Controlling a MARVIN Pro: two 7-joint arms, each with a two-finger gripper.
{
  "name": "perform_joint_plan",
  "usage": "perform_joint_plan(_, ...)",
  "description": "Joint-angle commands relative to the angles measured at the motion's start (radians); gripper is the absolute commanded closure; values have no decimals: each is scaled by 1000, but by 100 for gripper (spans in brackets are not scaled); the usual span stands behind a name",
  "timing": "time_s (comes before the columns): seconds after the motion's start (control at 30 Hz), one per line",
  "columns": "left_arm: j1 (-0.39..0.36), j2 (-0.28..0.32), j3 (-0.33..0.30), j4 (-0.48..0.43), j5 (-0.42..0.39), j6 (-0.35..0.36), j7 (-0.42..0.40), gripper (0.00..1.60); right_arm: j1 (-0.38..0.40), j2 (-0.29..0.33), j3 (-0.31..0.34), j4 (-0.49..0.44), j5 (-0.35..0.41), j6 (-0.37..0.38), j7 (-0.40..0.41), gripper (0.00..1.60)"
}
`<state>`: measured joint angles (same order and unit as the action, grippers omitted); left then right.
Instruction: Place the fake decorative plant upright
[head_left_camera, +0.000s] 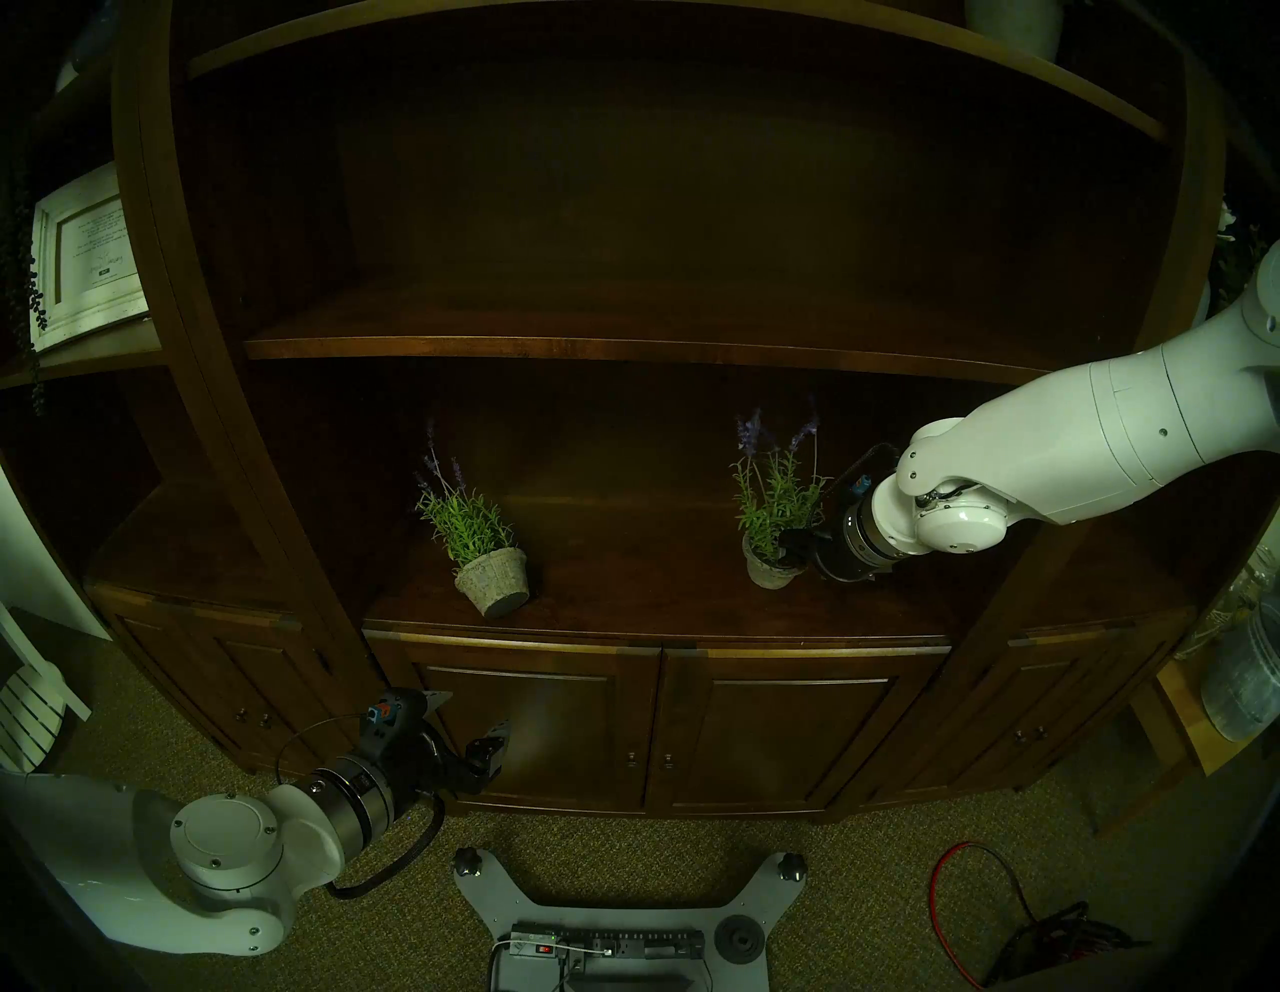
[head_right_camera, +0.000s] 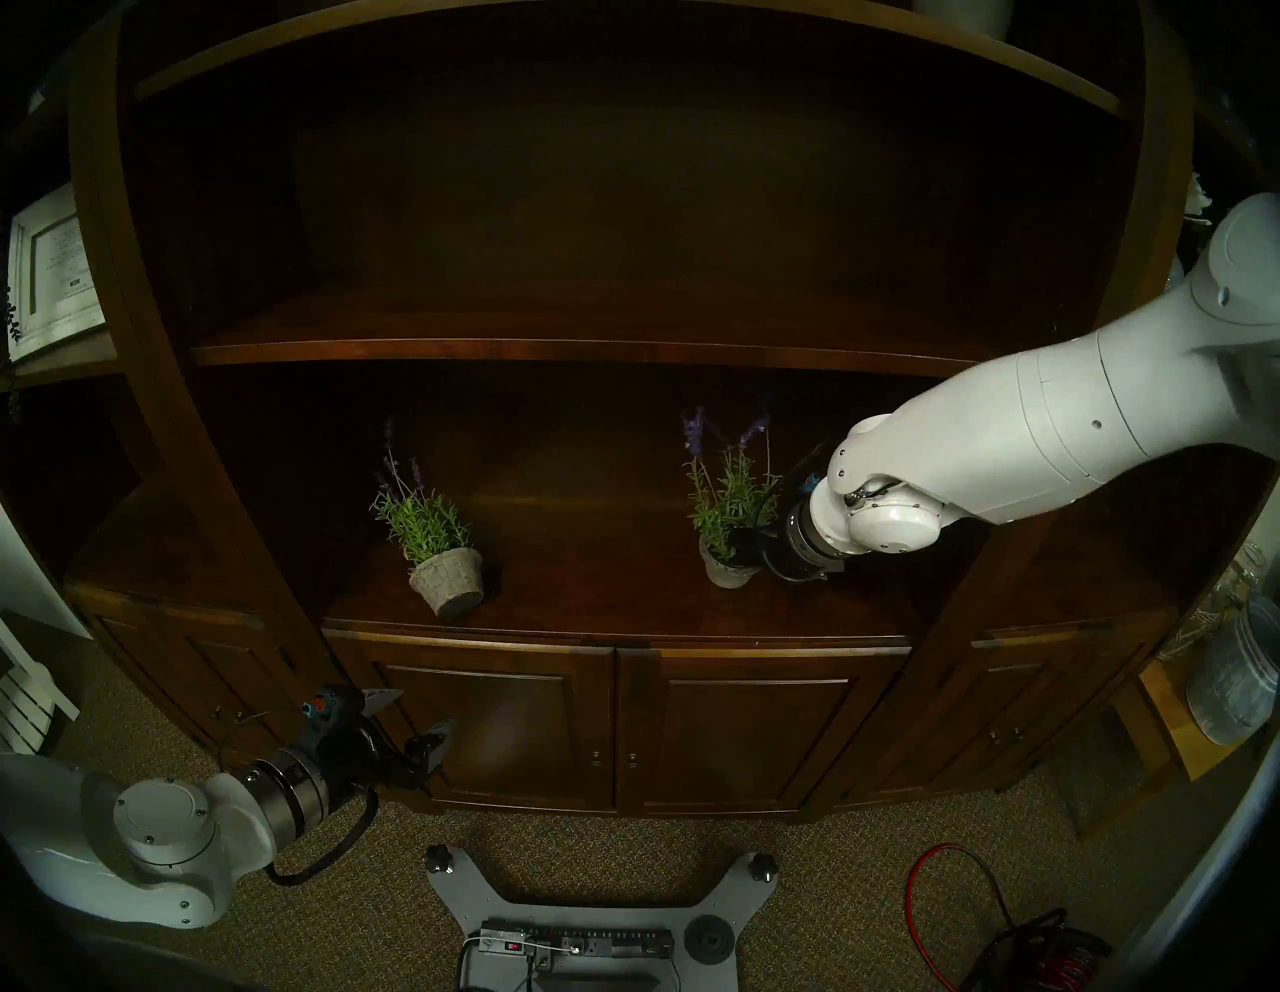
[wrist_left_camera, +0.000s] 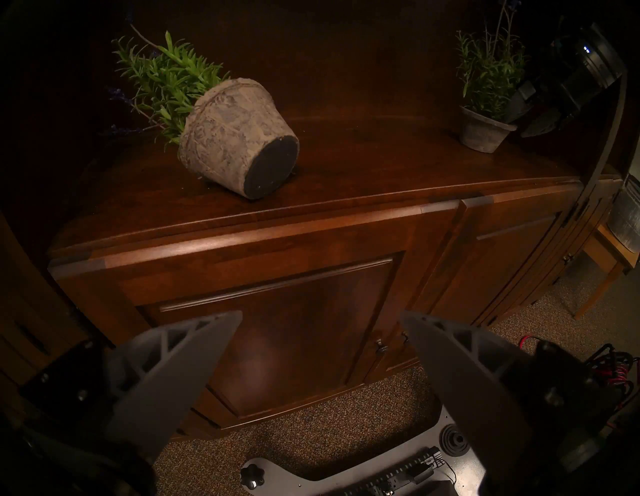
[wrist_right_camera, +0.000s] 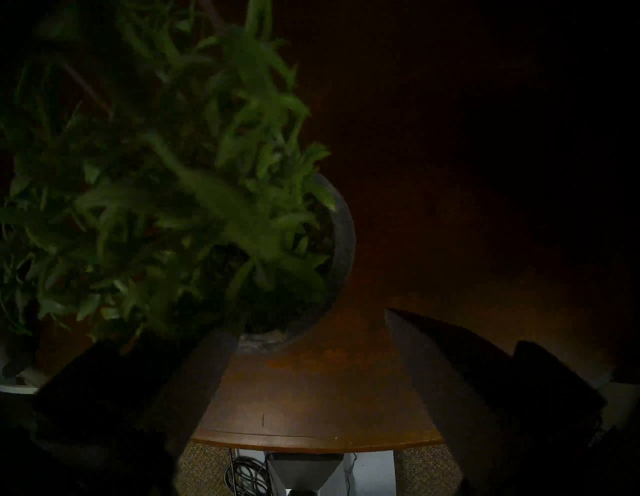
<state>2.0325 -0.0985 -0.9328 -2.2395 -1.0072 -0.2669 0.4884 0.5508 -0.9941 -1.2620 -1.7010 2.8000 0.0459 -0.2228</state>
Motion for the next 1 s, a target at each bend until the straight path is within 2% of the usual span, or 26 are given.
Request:
perform_joint_plan(0.0,-9,-1,-11,-11,1,-8,2,0,21,1,9,4,-5,-15,4,0)
perform_joint_plan(0.97,-10,-1,-11,-11,1,-8,2,0,167,37,-3,-119,-43,-53,-38,0)
